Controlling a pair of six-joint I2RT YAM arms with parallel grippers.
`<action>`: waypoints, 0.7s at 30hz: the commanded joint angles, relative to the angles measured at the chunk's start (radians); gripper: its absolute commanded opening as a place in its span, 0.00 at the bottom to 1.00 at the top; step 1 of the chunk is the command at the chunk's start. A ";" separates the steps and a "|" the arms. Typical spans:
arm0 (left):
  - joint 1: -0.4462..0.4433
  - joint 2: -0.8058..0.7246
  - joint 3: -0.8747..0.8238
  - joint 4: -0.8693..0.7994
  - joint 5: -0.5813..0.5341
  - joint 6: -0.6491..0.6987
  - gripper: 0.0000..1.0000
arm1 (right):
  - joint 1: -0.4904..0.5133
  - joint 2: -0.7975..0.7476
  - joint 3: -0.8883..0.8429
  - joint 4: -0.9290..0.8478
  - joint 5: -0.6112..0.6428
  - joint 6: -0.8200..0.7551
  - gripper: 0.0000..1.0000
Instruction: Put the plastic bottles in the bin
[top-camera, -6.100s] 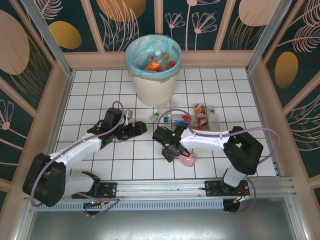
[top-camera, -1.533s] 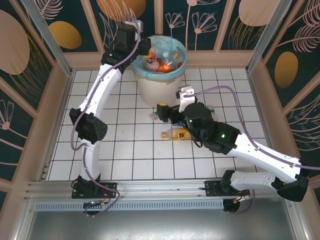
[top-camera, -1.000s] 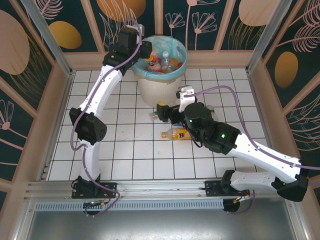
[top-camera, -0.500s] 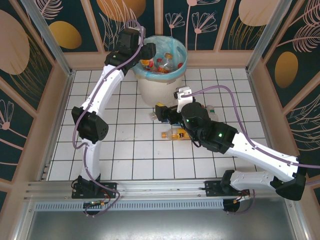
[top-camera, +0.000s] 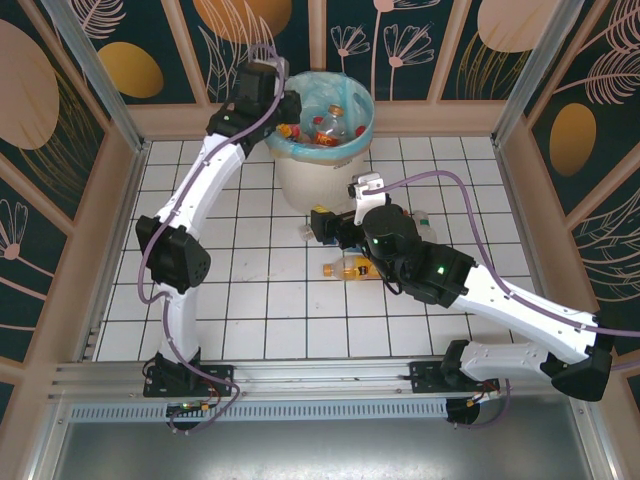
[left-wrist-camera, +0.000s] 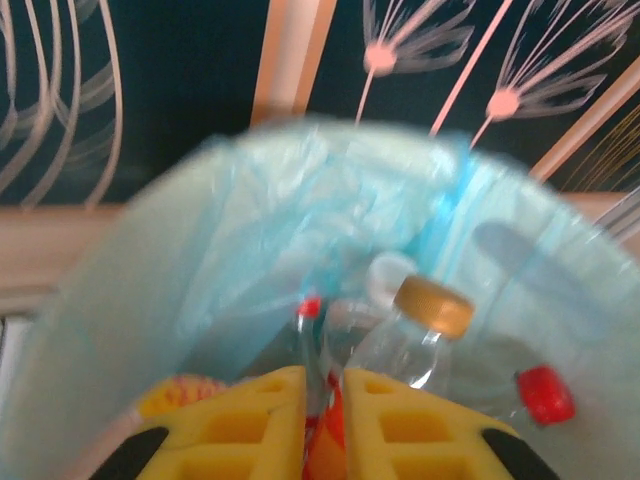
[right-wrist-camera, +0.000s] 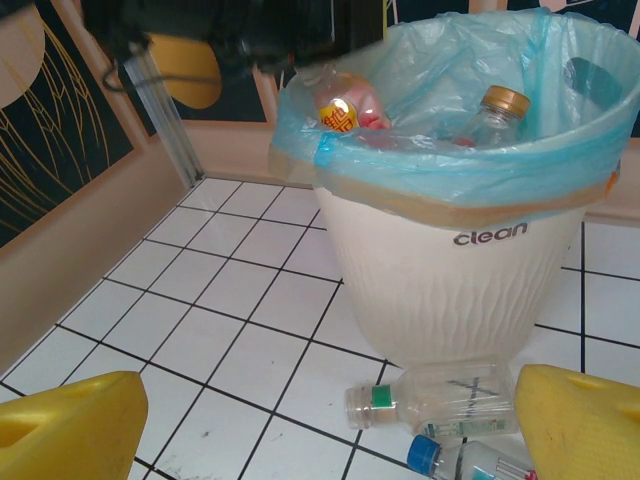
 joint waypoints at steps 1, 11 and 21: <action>-0.004 -0.040 -0.124 0.056 0.040 -0.029 0.11 | -0.004 -0.028 -0.010 -0.007 0.004 0.032 0.95; -0.004 -0.003 0.014 0.023 0.104 -0.041 0.11 | -0.003 -0.021 0.005 -0.008 -0.014 0.042 0.95; -0.005 -0.096 0.269 0.040 0.086 -0.033 0.21 | -0.009 0.003 0.056 -0.053 0.004 0.040 0.94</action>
